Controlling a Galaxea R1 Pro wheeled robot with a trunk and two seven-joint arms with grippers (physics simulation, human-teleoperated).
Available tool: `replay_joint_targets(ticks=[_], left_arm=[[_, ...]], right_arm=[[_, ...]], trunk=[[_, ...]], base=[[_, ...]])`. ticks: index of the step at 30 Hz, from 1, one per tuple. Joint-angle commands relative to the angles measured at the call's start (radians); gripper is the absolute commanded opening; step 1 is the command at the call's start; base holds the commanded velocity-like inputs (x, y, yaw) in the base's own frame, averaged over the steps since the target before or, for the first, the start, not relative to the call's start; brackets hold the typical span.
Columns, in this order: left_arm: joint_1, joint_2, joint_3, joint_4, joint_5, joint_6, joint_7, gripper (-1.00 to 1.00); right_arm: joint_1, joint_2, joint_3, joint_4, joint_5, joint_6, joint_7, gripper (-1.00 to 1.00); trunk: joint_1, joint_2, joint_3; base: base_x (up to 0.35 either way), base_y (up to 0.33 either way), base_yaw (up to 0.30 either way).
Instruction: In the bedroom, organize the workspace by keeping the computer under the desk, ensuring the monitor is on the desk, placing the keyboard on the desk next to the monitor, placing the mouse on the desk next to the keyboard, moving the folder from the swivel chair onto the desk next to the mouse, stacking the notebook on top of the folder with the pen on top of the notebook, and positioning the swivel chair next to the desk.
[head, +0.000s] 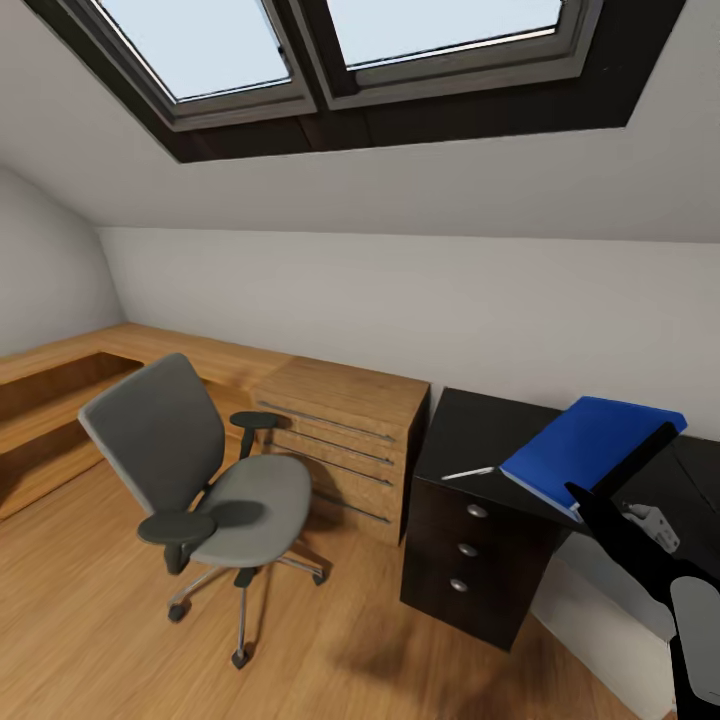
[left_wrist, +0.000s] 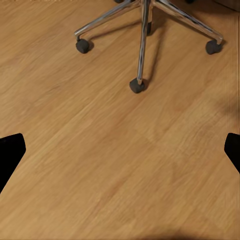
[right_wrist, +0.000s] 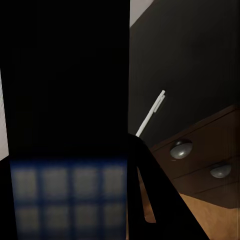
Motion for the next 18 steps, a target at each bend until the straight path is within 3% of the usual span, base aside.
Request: replay_joint_targets(ticks=[1,18], left_arm=[[-0.001,0.001,-0.008,-0.004,0.002,-0.003,0.01,1.0],[-0.001,0.001,-0.008,-0.004,0.004,-0.03,0.019,1.0]], right_arm=[[-0.001,0.0,-0.001,-0.001,-0.007,0.006,-0.004,-1.0],[-0.001,-0.007,-0.002,0.071,-0.007,-0.007,-0.003,-1.0]], trunk=[[0.0,-0.001,-0.001],[0.0,-0.001,-0.001]], base=[[0.0,0.0,-0.195],[0.0,0.0,-0.273]])
